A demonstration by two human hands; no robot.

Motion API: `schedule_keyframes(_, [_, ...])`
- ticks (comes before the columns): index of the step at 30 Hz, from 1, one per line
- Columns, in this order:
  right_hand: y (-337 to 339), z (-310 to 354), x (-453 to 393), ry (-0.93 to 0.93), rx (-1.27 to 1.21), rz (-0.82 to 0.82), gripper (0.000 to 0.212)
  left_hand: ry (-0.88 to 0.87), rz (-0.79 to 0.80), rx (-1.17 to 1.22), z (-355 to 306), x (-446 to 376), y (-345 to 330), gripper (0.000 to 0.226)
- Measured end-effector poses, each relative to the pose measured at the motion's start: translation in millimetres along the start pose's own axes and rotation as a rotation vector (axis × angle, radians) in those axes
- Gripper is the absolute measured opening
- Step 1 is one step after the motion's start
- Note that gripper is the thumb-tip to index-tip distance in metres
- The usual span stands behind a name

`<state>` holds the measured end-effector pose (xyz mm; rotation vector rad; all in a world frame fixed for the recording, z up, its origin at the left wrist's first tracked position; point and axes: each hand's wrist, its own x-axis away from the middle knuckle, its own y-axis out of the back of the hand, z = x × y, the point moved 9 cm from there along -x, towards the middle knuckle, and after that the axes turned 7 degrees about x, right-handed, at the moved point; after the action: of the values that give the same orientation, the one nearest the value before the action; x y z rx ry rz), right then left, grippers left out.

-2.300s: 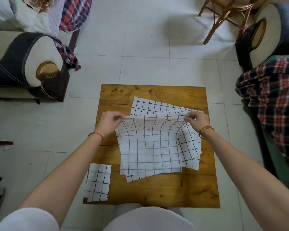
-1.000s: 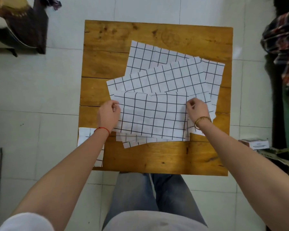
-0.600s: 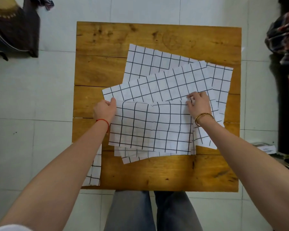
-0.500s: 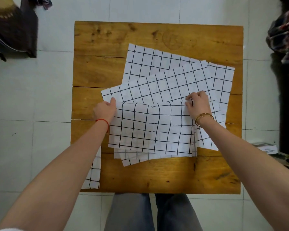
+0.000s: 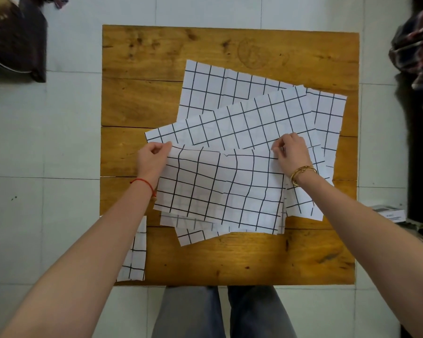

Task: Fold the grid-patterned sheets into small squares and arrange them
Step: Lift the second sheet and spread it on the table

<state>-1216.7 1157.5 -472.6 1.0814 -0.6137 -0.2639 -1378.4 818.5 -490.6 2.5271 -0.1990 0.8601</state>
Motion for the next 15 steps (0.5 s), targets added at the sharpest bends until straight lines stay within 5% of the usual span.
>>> schedule_keyframes(7, [-9, 8, 8, 0.056, 0.083, 0.053, 0.007, -0.006, -0.033, 0.061, -1, 1, 9, 0.021])
schedule_keyframes(15, [14, 12, -5, -0.012, 0.170, -0.107, 0.010, -0.061, -0.078, -0.008, 2, 9, 16, 0.022])
